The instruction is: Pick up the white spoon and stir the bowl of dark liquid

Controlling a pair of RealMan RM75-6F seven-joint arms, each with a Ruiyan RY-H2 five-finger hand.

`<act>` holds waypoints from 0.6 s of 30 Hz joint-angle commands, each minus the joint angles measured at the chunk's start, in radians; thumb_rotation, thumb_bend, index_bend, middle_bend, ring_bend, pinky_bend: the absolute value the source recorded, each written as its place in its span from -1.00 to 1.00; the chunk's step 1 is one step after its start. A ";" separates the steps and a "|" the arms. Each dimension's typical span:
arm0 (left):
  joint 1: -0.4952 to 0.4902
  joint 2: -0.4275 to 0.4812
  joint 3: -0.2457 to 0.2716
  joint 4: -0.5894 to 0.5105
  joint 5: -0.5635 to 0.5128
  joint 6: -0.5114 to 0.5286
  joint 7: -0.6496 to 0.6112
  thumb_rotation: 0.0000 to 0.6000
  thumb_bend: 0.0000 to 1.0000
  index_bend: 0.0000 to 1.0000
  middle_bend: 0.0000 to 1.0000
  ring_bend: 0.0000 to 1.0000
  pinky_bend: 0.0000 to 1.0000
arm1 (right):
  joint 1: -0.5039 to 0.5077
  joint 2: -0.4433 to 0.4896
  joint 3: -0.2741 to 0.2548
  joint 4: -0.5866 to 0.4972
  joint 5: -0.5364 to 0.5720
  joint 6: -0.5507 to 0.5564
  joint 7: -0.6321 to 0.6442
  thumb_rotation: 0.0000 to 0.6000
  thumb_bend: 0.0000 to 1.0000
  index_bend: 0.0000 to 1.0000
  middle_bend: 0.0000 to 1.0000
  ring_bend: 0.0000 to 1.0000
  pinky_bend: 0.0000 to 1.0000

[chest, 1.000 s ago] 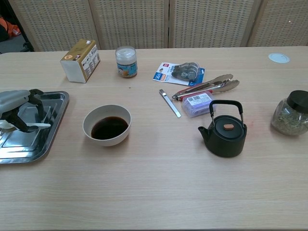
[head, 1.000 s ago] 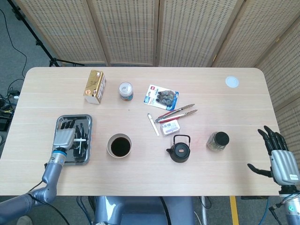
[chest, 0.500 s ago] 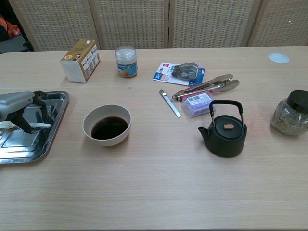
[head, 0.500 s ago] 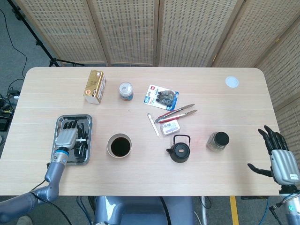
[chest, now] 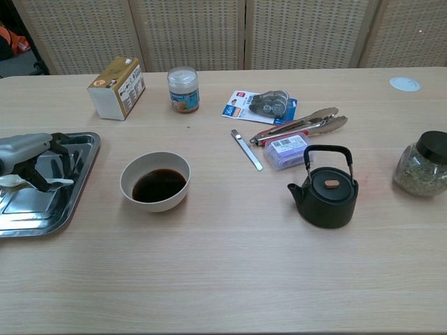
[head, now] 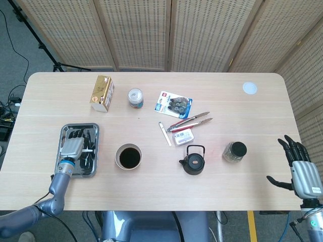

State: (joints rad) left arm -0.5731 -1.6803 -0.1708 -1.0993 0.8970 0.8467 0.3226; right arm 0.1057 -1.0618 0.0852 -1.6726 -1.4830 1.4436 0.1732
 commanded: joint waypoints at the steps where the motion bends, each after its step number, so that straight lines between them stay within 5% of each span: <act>1: -0.001 -0.001 0.001 0.002 -0.002 -0.002 0.001 1.00 -0.26 0.03 -1.00 -1.00 -1.00 | 0.000 0.000 0.000 0.000 0.000 0.000 0.000 1.00 -1.00 -1.00 -1.00 -1.00 -1.00; 18: -0.007 -0.021 0.006 0.019 -0.008 -0.001 0.014 1.00 -0.27 0.04 -1.00 -1.00 -1.00 | 0.000 0.002 0.001 -0.002 0.005 -0.004 0.007 1.00 -1.00 -1.00 -1.00 -1.00 -1.00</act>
State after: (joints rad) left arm -0.5802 -1.7007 -0.1652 -1.0807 0.8887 0.8454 0.3359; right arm 0.1060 -1.0593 0.0864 -1.6742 -1.4776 1.4398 0.1803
